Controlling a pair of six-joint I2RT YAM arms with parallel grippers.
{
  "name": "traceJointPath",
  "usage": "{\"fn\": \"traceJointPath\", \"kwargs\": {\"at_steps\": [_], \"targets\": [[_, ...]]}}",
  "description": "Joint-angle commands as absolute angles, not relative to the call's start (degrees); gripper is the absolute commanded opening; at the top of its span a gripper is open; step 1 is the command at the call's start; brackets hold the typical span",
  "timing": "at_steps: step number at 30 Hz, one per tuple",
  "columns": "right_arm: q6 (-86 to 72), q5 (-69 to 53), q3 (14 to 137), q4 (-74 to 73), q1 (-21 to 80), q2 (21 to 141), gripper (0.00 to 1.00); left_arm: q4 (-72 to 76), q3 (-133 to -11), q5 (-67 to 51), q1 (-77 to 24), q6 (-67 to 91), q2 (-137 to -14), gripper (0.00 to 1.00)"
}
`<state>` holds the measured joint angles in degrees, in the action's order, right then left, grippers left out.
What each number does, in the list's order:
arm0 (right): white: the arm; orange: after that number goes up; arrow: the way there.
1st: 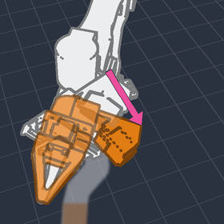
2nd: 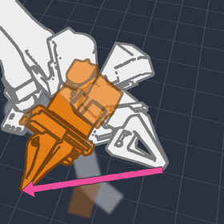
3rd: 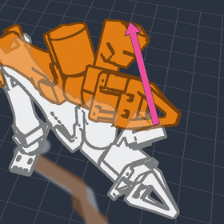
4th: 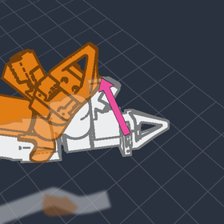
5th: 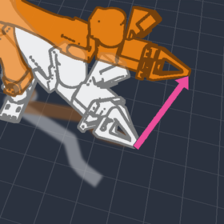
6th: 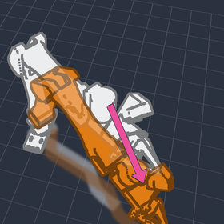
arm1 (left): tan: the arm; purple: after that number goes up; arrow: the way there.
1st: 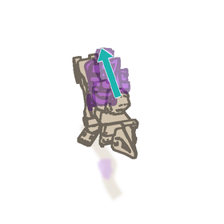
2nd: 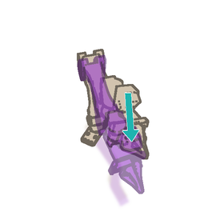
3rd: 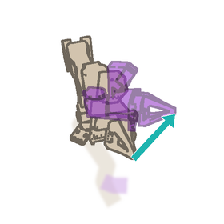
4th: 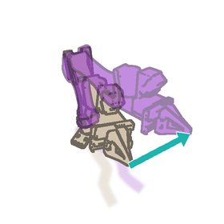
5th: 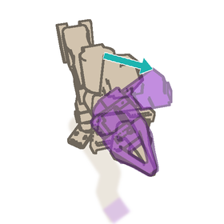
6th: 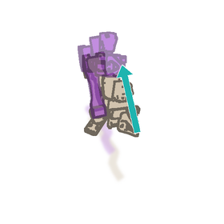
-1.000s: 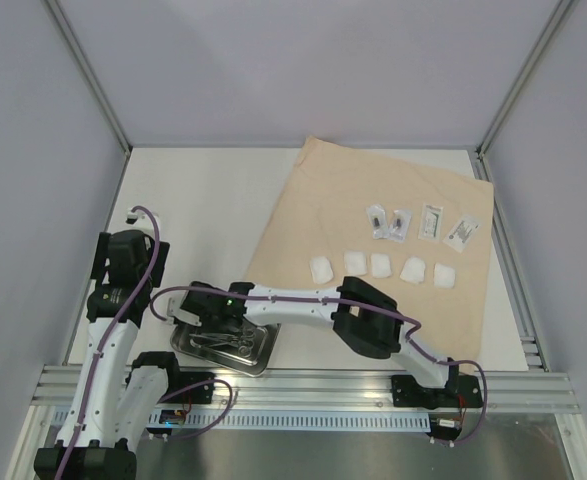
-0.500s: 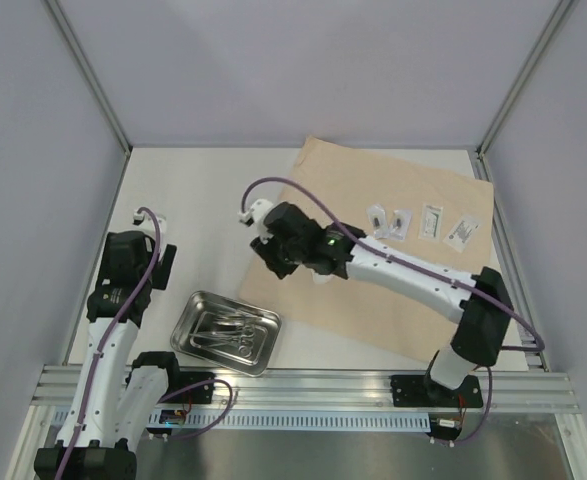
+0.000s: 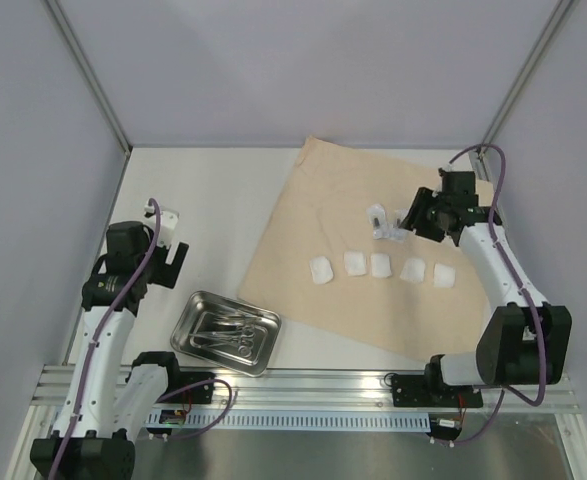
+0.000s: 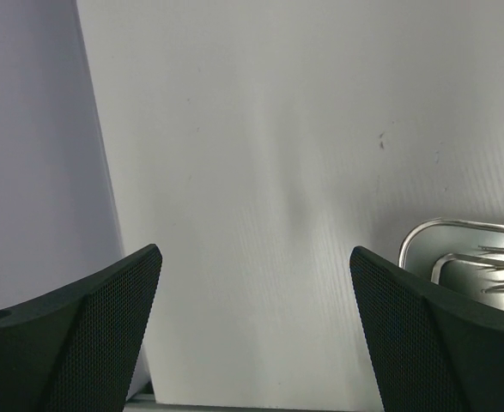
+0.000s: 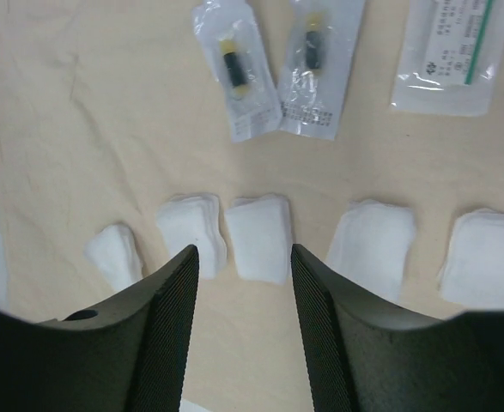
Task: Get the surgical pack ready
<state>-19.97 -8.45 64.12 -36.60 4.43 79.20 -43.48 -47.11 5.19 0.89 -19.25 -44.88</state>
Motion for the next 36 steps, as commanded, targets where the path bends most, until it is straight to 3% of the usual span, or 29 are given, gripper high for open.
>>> {"fn": "traceJointPath", "kwargs": {"at_steps": [1,5,8,17,22,26,36], "targets": [[-24.42,-8.17,61.97,-35.78,-2.34,78.58,0.51,-45.53,-50.36,1.23,1.23,-19.78,-45.97,1.00],[-27.51,-13.45,55.21,-32.17,-17.53,79.19,0.49,-45.35,-49.57,0.70,1.23,-18.90,-47.46,1.00],[-25.59,-10.82,53.00,-31.55,-21.87,80.06,0.47,-44.39,-48.96,0.44,1.14,-18.63,-48.95,1.00],[-25.14,-1.67,53.61,-30.50,-25.13,82.08,0.42,-44.21,-48.08,1.23,-1.22,-18.46,-51.50,1.00],[-25.14,-3.34,51.16,-29.98,-26.01,85.07,0.40,-44.12,-48.52,2.11,-2.11,-18.37,-52.65,1.00],[-24.70,-6.41,48.96,-28.48,-26.10,87.01,0.31,-44.30,-48.52,2.28,-2.55,-18.28,-52.47,1.00],[-24.52,-9.58,45.70,-25.49,-26.02,91.32,0.31,-47.27,-52.72,-3.67,-5.53,-22.40,-54.66,0.96]]}}
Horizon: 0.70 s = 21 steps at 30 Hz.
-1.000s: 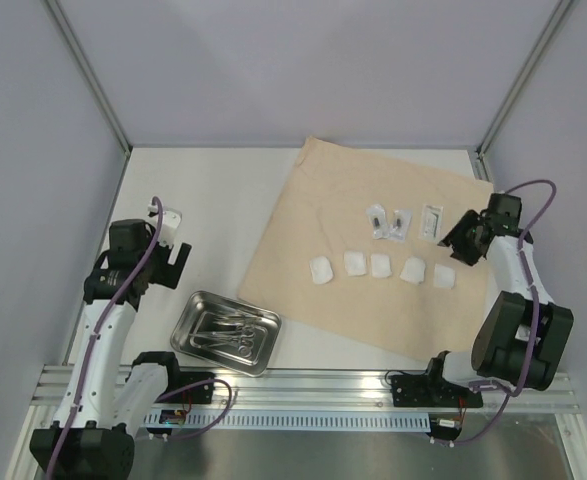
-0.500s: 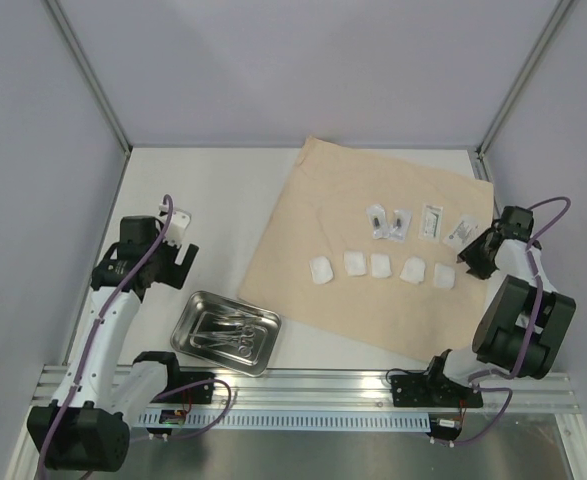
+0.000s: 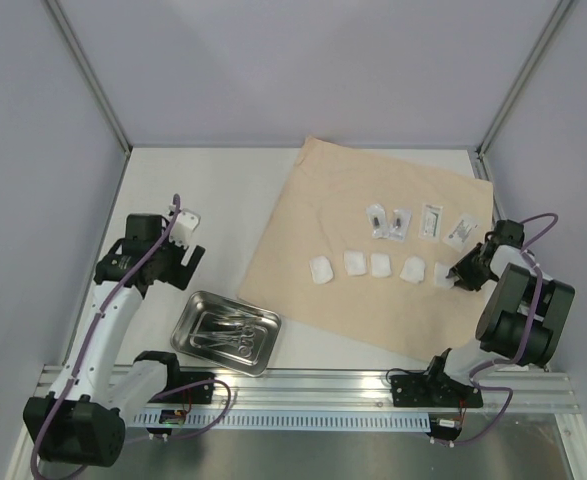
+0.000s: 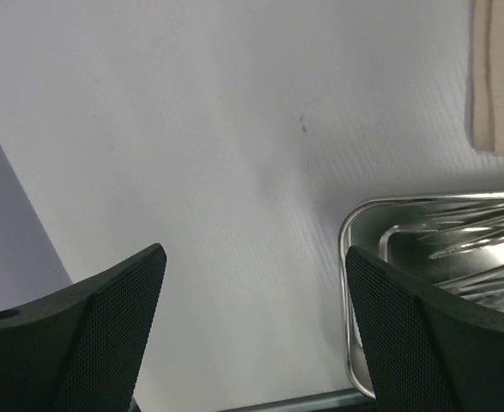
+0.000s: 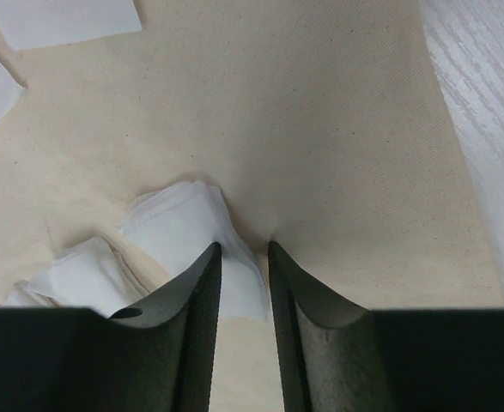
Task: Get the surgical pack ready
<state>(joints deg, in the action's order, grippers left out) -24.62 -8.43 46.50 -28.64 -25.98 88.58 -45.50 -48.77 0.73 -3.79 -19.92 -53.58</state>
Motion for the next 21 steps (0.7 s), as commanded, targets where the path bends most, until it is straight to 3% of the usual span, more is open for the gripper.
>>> {"fn": "traceJointPath", "kwargs": {"at_steps": [1,8,21], "targets": [[-24.52,-9.67,45.44,-25.23,-26.10,91.32,0.31,-48.33,-55.00,-7.61,-6.06,-22.76,-55.19,0.94],[-24.08,-11.34,45.00,-25.66,-26.02,88.42,0.01,-52.91,-63.71,-16.96,-13.17,-22.41,-63.19,0.87],[-24.87,-15.19,50.01,-32.60,-24.52,73.75,0.00,-50.89,-67.32,-17.93,-20.83,-20.74,-68.82,0.88]]}}
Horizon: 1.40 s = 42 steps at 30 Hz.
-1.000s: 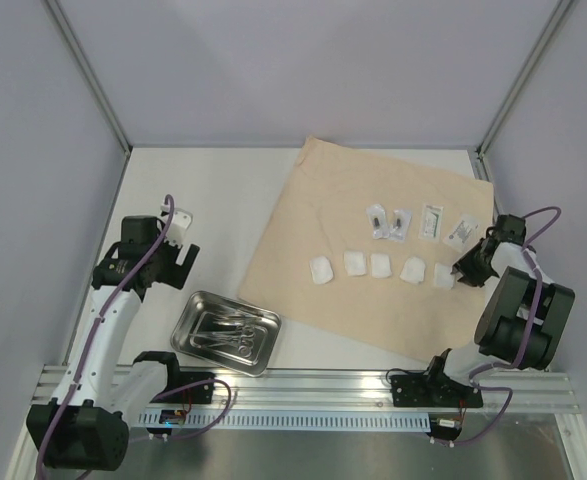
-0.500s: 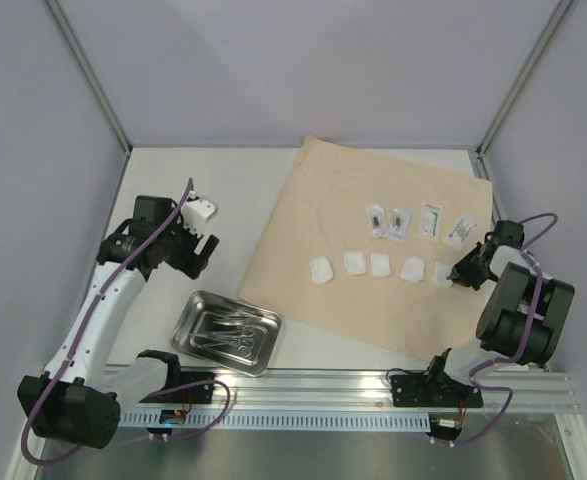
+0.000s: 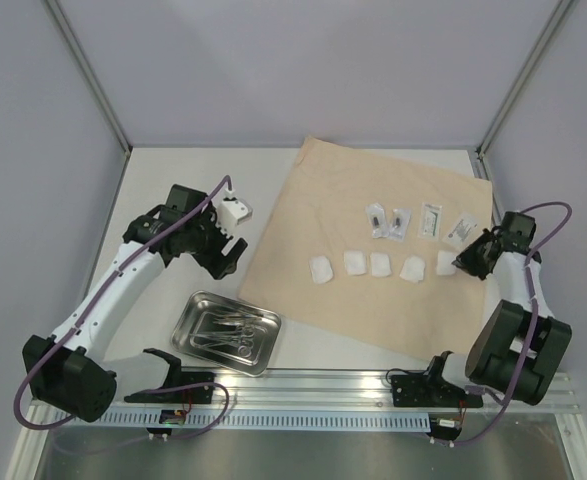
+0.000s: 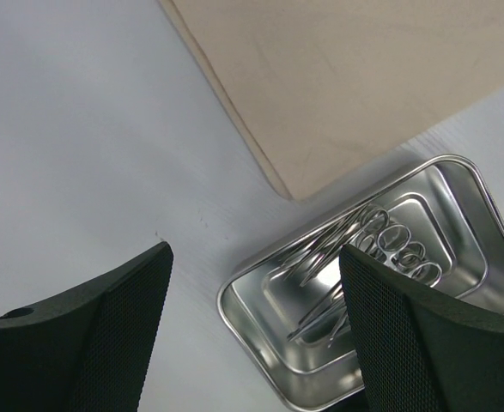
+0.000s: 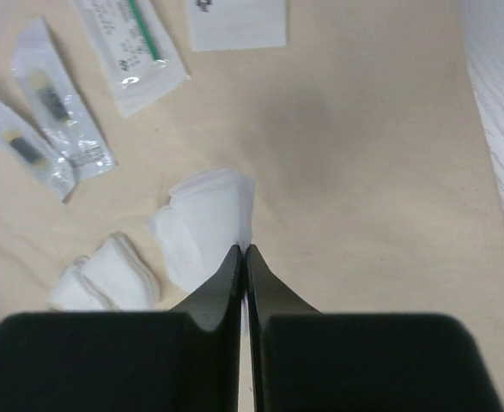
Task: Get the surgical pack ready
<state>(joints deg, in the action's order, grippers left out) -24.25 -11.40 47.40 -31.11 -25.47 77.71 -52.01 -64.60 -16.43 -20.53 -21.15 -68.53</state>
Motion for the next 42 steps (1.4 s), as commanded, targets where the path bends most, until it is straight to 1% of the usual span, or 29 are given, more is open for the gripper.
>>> {"fn": "traceJointPath", "kwargs": {"at_steps": [1,4,6,8,13,18,25,28,31,32,35,40,42], "targets": [[-25.74,-16.16,49.92,-32.78,-23.48,72.17,0.01,-50.80,-67.59,-17.76,-20.83,-20.57,-68.91,0.88],[-28.03,-18.71,48.52,-32.26,-19.17,69.79,0.00,-50.63,-67.85,-17.32,-20.83,-20.13,-68.99,0.88],[-29.52,-20.21,47.03,-29.45,-15.93,69.26,0.01,-50.71,-67.68,-16.88,-20.83,-19.87,-68.91,0.88],[-32.76,-20.83,44.31,-25.86,-14.86,69.43,0.00,-51.06,-67.50,-16.61,-20.83,-19.51,-68.82,0.88],[-35.07,-16.62,40.35,-20.40,-14.68,69.78,0.00,-51.59,-66.71,-15.47,-20.83,-19.60,-67.76,0.88],[-36.47,-17.23,39.46,-17.06,-14.68,74.00,0.00,-51.24,-66.18,-15.03,-20.83,-19.51,-67.67,0.88],[-37.18,-14.51,37.09,-12.22,-14.68,78.57,0.00,-51.15,-65.74,-13.97,-20.83,-19.86,-67.24,0.88],[-36.04,-13.54,36.91,-12.39,-14.59,79.54,0.00,-51.06,-65.30,-13.54,-20.83,-20.04,-66.97,0.88],[-33.23,-11.69,37.70,-15.99,-14.59,78.75,0.13,-50.80,-65.04,-13.36,-20.83,-20.13,-66.80,0.89],[-32.61,-11.25,37.88,-16.69,-14.59,77.79,0.23,-50.71,-64.87,-13.36,-20.83,-20.13,-66.88,0.89],[-30.59,-11.34,39.19,-19.50,-14.68,76.12,0.38,-50.36,-64.86,-13.53,-20.83,-20.13,-67.06,0.89],[-29.27,-10.46,40.43,-22.68,-14.59,75.93,0.47,-50.45,-64.78,-13.80,-20.83,-19.95,-66.62,0.89],[-29.00,-11.94,40.34,-21.54,-14.68,77.60,0.47,-50.54,-64.69,-13.62,-20.83,-20.13,-66.36,0.89]]}}
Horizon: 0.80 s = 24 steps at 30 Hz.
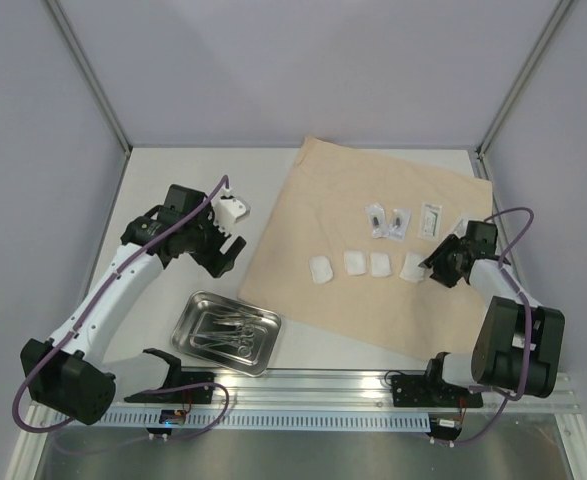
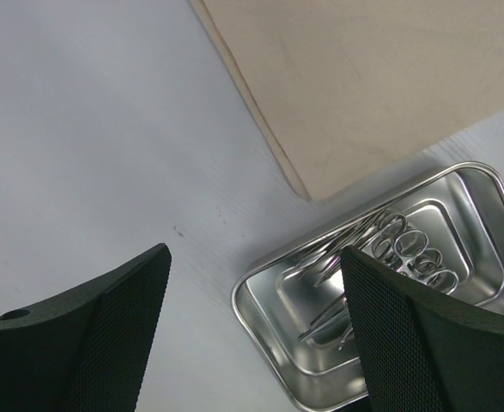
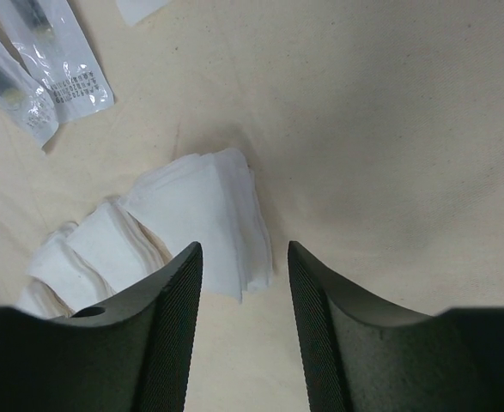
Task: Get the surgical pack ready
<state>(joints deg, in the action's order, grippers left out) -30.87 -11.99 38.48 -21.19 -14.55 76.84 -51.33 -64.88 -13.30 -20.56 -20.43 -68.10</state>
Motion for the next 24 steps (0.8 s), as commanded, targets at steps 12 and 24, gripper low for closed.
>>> {"fn": "traceJointPath", "kwargs": {"at_steps": [12,24], "targets": [[-29.27,-18.01,38.94,-14.68,-14.59,86.13,0.34,-50.27,-63.72,-12.57,-20.83,-20.13,-65.74,0.91],[-29.53,-20.04,39.81,-15.98,-14.68,83.85,0.01,-50.54,-63.98,-11.16,-20.83,-20.39,-65.57,0.91]]}}
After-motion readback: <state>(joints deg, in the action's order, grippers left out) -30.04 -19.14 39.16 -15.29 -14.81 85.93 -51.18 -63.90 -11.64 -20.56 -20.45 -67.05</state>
